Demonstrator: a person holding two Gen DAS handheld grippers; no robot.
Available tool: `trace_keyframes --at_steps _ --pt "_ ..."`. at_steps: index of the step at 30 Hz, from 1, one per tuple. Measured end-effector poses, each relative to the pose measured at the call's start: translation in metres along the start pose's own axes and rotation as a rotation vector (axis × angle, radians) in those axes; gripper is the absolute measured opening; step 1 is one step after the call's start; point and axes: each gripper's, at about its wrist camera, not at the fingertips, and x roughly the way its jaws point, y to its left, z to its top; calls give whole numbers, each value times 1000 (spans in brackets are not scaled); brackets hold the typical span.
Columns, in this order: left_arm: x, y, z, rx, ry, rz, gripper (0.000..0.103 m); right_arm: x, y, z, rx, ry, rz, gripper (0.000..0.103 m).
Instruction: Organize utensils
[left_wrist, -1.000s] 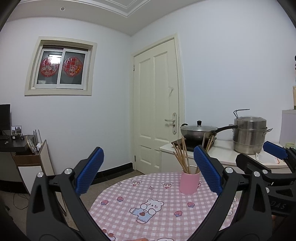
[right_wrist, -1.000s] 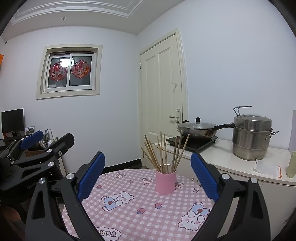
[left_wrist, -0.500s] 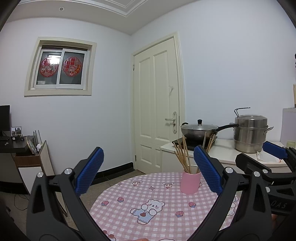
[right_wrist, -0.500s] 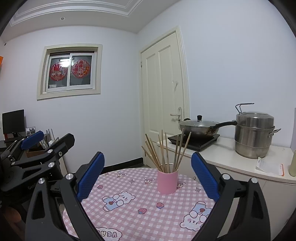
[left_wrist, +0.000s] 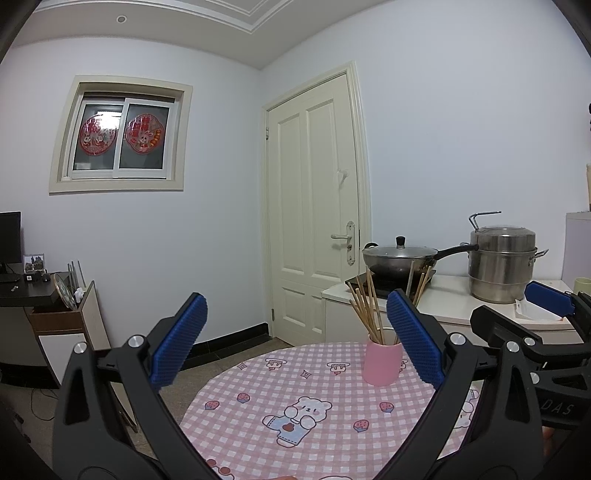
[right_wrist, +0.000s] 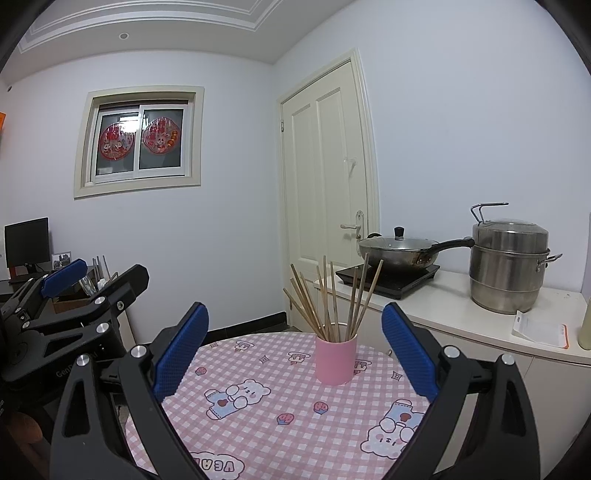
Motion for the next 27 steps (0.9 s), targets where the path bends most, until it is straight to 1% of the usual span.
trace_keyframes --at_steps 27 --pt "-2 -2 -4 17 -6 8 96 0 -1 -4 4 12 -1 91"
